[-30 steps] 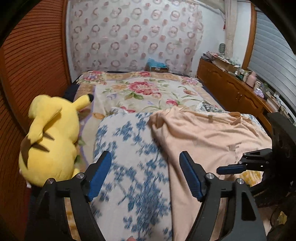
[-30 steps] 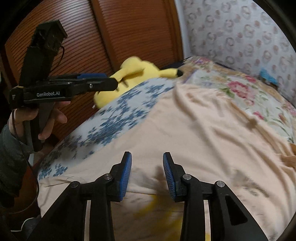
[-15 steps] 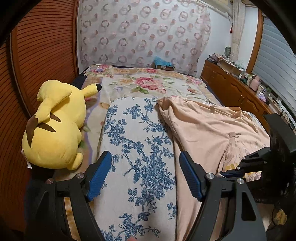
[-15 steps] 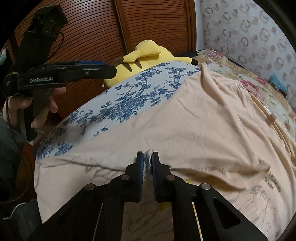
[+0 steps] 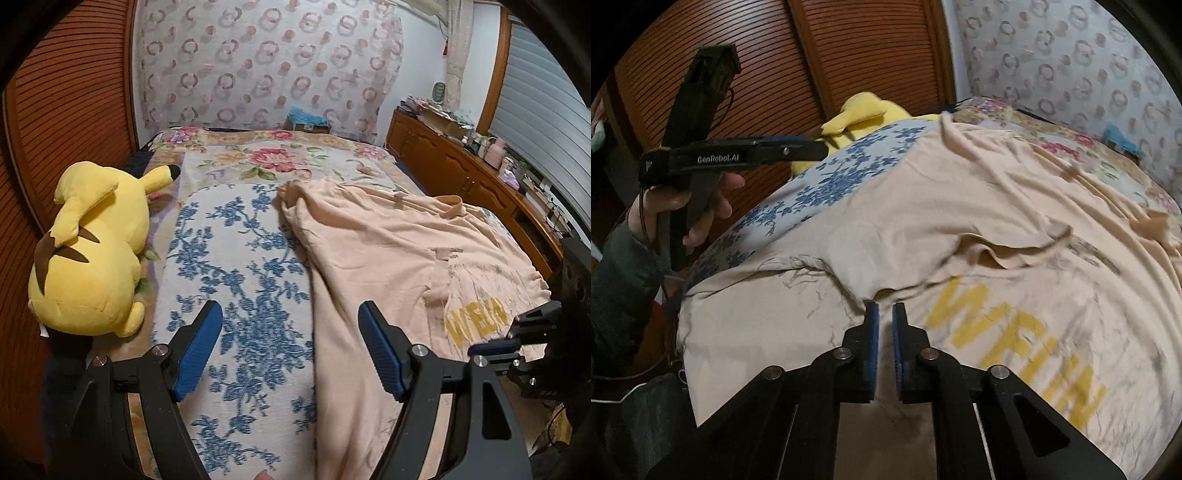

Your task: Fold small clothes

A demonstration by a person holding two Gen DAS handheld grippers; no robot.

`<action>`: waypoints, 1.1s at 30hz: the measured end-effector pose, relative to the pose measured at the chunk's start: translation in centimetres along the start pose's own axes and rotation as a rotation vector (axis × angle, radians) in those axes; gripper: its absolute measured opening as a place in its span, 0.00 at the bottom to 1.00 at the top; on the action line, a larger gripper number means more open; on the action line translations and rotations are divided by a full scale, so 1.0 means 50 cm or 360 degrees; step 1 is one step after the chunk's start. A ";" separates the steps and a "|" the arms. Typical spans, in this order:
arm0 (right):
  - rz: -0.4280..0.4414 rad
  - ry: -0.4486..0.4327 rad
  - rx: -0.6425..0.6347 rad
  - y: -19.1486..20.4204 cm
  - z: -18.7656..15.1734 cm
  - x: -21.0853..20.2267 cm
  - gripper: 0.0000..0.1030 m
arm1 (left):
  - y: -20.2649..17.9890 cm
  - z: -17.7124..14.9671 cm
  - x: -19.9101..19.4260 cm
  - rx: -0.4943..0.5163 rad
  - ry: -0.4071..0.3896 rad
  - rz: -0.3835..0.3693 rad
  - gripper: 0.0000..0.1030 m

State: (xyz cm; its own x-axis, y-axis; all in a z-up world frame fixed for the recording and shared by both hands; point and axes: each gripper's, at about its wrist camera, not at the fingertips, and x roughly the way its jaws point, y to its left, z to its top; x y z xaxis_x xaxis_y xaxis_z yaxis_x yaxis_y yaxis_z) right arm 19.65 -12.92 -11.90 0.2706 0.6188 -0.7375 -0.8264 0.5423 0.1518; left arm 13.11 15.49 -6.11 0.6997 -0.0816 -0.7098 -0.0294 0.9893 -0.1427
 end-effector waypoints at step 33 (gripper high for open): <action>-0.1027 -0.0239 0.0863 -0.269 -0.266 -0.329 0.49 | -0.263 0.048 0.198 0.0405 0.0214 -0.0135 0.74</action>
State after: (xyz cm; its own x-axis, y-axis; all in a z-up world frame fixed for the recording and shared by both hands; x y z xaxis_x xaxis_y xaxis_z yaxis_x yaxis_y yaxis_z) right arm 19.77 -37.94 -10.57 0.7011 0.1435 -0.6984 -0.1478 0.9875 0.0545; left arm 22.15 1.97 -9.61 0.5908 -0.1639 -0.7900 0.2172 0.9753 -0.0400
